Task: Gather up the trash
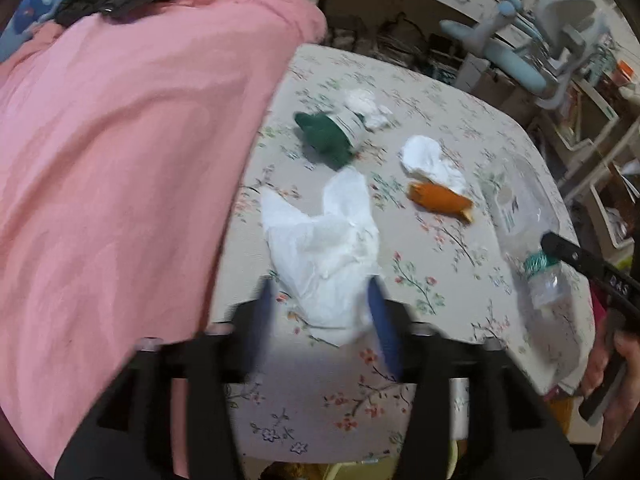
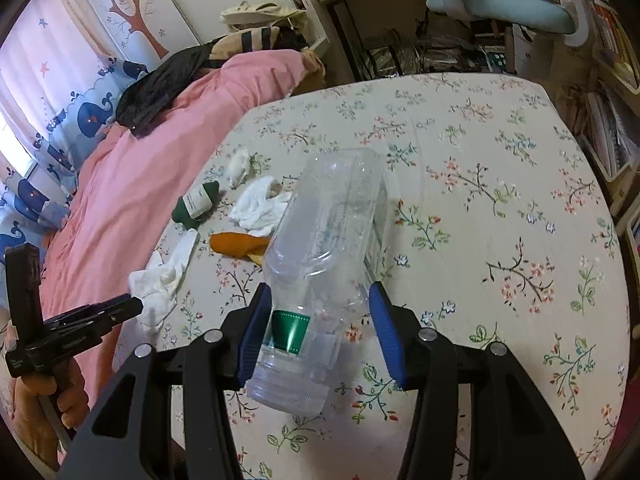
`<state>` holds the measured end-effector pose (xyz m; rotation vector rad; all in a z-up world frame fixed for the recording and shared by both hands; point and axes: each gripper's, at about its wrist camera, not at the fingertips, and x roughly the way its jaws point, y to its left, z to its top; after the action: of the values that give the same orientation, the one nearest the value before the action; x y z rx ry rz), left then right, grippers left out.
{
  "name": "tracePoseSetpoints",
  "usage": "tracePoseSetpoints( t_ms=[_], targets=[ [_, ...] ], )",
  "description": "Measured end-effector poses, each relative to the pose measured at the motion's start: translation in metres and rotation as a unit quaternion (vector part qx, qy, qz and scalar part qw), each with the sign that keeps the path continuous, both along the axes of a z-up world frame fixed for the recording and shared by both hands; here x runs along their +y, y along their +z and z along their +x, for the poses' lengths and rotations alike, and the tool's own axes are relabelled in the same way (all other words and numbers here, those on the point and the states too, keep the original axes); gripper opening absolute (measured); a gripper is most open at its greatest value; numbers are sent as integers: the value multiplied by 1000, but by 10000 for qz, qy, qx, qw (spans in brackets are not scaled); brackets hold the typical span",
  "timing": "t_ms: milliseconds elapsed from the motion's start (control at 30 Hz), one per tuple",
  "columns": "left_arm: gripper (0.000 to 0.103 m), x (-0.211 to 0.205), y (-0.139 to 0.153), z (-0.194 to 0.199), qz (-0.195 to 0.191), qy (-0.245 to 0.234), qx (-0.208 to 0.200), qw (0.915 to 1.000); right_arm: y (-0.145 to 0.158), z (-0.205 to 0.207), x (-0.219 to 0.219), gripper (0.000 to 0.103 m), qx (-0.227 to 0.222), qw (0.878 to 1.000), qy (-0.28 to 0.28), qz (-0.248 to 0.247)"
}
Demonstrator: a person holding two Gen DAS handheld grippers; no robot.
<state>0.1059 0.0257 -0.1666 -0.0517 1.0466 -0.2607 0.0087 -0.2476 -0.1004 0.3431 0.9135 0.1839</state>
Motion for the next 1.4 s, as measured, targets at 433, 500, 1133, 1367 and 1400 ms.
tracePoseSetpoints(
  t_ms=[433,500,1133,1367,1400],
  targets=[
    [50,-38,-12,19,800,-298,-244,9960,-10,15,8,67,5,9997,-80,-252],
    [30,-40,-14,21,892,-308,-298,9951,-12,16,9,63,2,9997,-48,-254],
    [9,-24,59,-45,-300,-231,-1189,9922,23,-49,-3,61,-397,9935,-179,1048],
    [9,-28,79,-80,-291,-373,-1491,9877,34,-75,-1,61,-582,9897,-149,1296],
    [9,-29,81,-86,-275,-399,-1526,9871,35,-79,0,61,-611,9891,-132,1331]
  ],
)
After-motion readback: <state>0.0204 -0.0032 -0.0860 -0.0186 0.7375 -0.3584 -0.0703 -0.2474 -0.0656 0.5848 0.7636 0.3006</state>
